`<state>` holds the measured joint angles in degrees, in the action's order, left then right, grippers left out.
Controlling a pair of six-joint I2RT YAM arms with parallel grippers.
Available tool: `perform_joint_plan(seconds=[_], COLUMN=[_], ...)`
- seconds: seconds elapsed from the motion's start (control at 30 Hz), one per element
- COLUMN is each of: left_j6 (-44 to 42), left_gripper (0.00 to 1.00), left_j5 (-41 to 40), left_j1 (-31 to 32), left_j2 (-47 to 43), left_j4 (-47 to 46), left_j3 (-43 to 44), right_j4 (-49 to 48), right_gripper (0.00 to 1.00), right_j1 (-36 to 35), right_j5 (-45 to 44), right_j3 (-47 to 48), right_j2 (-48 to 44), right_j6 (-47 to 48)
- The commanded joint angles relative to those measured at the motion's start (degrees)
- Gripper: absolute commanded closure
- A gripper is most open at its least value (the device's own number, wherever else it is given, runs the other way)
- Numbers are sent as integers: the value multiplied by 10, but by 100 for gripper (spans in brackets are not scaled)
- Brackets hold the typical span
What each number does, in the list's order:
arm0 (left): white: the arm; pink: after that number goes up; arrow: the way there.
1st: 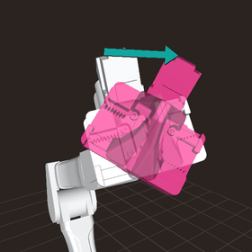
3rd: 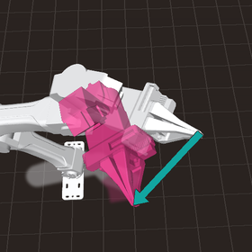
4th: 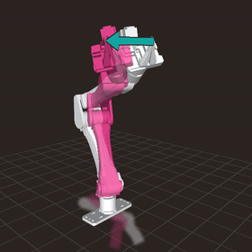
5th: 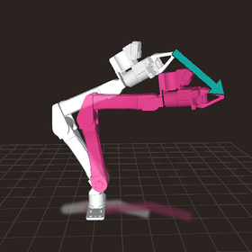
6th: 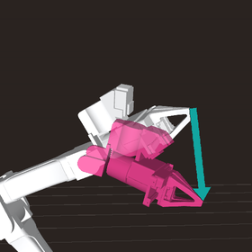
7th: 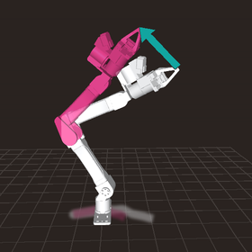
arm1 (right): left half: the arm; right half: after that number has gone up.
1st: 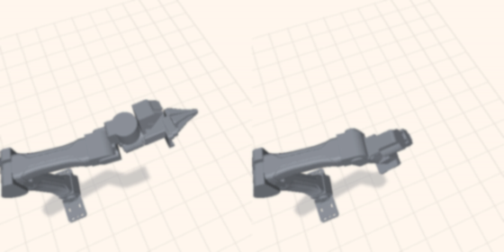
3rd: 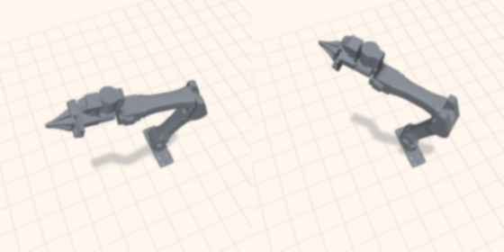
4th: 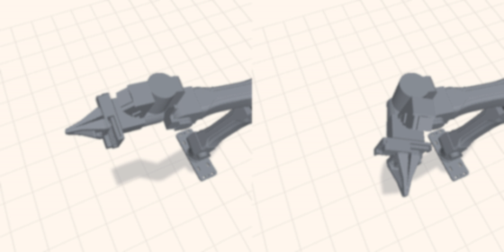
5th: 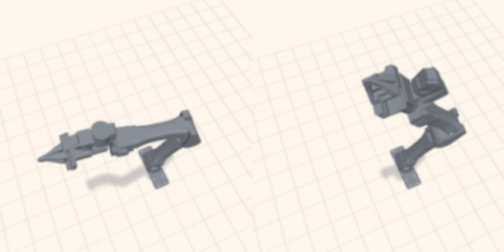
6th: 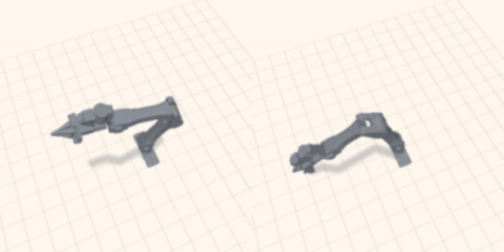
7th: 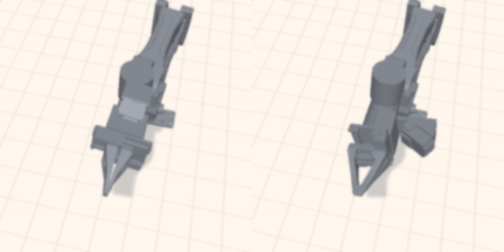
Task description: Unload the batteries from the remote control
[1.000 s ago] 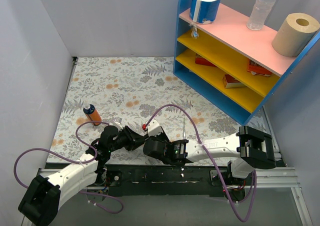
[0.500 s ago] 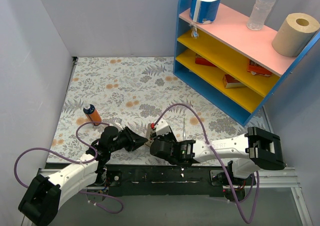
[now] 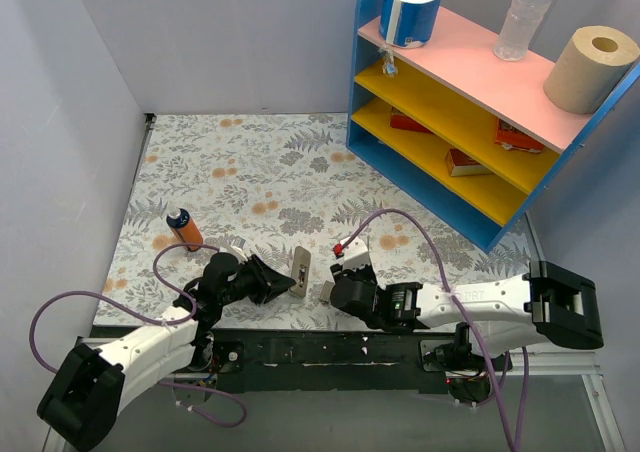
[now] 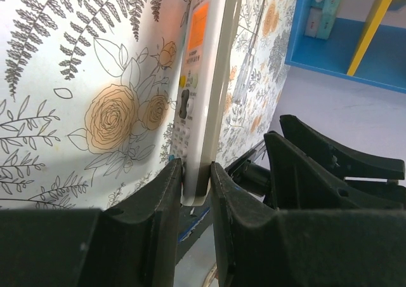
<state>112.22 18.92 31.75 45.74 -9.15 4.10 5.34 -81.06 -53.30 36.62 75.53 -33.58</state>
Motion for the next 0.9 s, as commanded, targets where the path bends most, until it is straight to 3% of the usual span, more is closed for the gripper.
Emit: perform_joint_plan(seconds=[0.0, 0.1, 0.57, 0.87], left_j6=[-20, -21, -32, -40], left_gripper=[100, 87, 57, 37], left_j5=[-19, -18, -26, -33], left_j1=[3, 2, 2, 2], left_j2=[15, 26, 60, 65], left_j4=[5, 4, 6, 33], left_j3=[-4, -2, 10, 35], right_j4=[-85, -76, -27, 10], right_gripper=[50, 49, 50, 56], right_j1=[13, 21, 107, 127], right_j5=[43, 46, 120, 116], right_j3=[-28, -33, -72, -75], right_j2=[-40, -52, -88, -70], right_j6=[4, -9, -64, -82])
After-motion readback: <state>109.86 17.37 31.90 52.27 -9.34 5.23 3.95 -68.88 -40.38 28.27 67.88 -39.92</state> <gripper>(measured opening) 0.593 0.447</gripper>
